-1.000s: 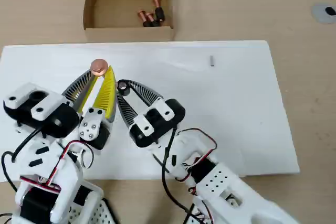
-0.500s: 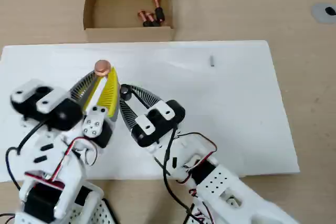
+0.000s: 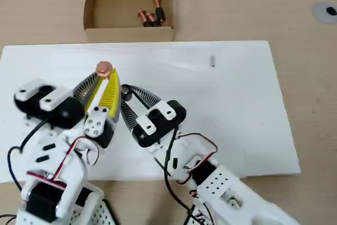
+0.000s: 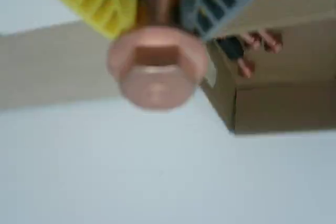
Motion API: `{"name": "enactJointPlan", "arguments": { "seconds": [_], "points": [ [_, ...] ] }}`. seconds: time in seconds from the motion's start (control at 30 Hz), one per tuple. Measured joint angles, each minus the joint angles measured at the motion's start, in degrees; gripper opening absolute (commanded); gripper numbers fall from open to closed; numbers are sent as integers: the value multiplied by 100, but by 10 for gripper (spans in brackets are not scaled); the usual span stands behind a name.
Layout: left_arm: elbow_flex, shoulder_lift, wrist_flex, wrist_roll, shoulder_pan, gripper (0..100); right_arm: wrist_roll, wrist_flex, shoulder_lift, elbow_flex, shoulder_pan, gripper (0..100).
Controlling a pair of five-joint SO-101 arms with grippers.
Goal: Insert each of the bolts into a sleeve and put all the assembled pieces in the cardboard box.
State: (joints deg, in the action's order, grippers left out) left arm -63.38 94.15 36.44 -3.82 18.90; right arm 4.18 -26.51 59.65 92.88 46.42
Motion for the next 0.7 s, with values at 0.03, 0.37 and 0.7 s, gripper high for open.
{"name": "enactJointPlan", "arguments": {
  "seconds": [0.03, 0.37, 0.7],
  "points": [
    [-35, 0, 0, 18, 62, 9, 0, 0, -9, 0, 0, 10],
    [-105, 35, -44, 9, 281, 9, 0, 9, -9, 0, 0, 10],
    [-484, 0, -897, 18, -220, 9, 0, 9, -9, 0, 0, 10]
  ]
}}
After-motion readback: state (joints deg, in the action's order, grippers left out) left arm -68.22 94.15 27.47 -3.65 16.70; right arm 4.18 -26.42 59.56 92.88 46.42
